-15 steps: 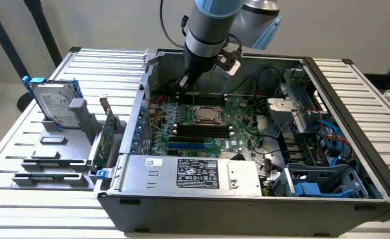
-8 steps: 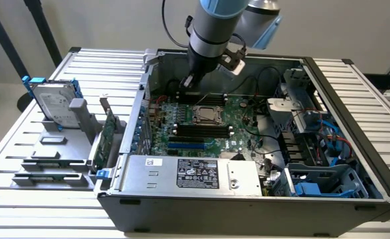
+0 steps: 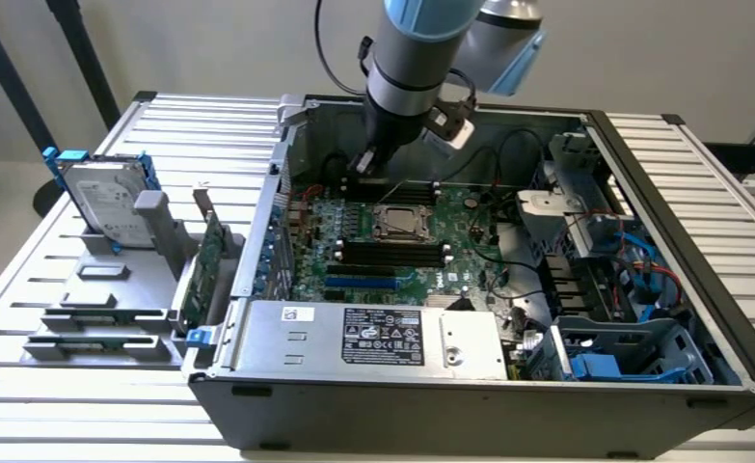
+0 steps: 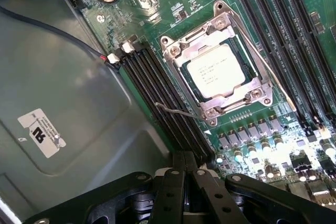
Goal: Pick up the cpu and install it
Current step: 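Install the first cpu locking lever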
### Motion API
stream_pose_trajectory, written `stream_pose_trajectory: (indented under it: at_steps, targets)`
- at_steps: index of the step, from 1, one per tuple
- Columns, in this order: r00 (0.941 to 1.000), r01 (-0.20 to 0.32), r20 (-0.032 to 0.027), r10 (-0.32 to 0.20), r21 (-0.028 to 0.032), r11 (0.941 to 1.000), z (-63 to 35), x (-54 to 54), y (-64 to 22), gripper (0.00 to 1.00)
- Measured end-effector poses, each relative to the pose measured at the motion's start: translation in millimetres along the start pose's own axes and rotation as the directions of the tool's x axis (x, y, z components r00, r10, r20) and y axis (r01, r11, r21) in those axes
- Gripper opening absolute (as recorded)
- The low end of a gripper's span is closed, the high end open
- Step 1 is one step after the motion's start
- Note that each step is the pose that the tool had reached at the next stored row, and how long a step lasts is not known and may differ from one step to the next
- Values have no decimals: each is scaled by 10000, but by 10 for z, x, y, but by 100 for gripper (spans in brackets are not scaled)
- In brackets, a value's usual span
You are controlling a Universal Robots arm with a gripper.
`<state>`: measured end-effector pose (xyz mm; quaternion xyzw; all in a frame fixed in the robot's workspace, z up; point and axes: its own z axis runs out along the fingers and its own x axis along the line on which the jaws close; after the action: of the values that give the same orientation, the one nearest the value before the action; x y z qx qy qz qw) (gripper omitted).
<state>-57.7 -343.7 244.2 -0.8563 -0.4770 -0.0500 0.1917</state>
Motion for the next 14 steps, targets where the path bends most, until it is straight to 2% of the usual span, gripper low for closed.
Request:
stream_pose_trajectory:
  at_steps: [6, 14]
  targets:
    - [10000, 2, 47, -2, -58, 10000, 82, -29, 28, 11]
    - [10000, 22, 75, -21, -156, 9999, 173, -71, 65, 11]
